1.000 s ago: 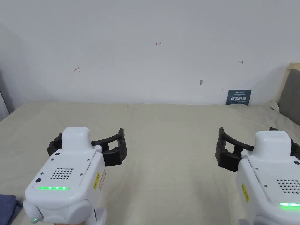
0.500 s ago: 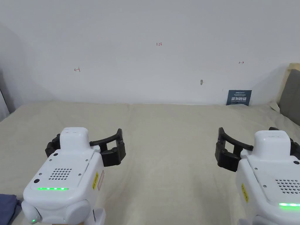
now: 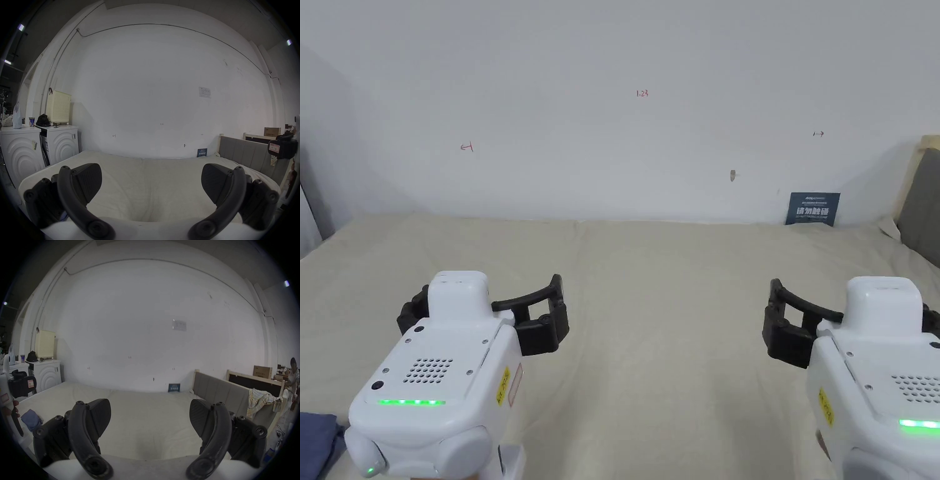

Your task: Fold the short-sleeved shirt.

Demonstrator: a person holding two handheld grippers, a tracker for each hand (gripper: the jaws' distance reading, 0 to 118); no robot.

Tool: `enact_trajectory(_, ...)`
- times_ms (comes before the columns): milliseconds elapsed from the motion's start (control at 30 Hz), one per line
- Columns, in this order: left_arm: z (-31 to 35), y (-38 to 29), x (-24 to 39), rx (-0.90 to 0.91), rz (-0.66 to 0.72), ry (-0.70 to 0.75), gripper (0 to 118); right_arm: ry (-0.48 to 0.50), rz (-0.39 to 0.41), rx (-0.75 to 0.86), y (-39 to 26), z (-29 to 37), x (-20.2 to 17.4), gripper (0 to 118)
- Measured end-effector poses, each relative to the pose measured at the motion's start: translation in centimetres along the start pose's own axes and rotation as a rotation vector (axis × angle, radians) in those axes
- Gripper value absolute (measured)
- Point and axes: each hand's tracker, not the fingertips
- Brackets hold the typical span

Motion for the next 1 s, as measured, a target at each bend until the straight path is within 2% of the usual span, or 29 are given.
enact_trajectory(67, -0.1, 0.0, 0.0, -0.002, -0.001, 0.000, 118, -0.023, -0.026, -0.064, 0.6, -0.2, -0.3, 101)
enact_trajectory(167, -0.1, 0.0, 0.0, -0.004, 0.000, -0.001, 118, -0.033, -0.161, -0.215, 1.9, -0.6, -0.3, 101)
enact_trajectory(267, -0.2, 0.0, 0.1, -0.004, -0.015, 0.003, 118, -0.095, -0.288, -0.411, 3.2, -1.2, -0.2, 101)
enact_trajectory(367, -0.2, 0.0, 0.1, -0.003, -0.019, -0.001, 118, -0.102, -0.330, -0.477, 3.4, -2.1, 0.1, 101)
enact_trajectory(600, -0.2, 0.0, 0.0, -0.004, -0.027, 0.002, 118, -0.107, -0.282, -0.486, 3.2, -2.5, -0.1, 101)
enact_trajectory(800, -0.2, -0.1, -0.2, -0.010, -0.013, 0.007, 118, -0.068, -0.254, -0.488, 2.9, -2.7, -0.4, 101)
enact_trajectory(900, -0.2, -0.1, -0.3, -0.009, -0.011, 0.008, 118, -0.098, -0.208, -0.467, 2.7, -2.9, -0.9, 101)
enact_trajectory(1000, -0.2, -0.1, -0.4, -0.005, -0.009, 0.009, 118, -0.081, -0.177, -0.420, 2.4, -2.7, -1.1, 101)
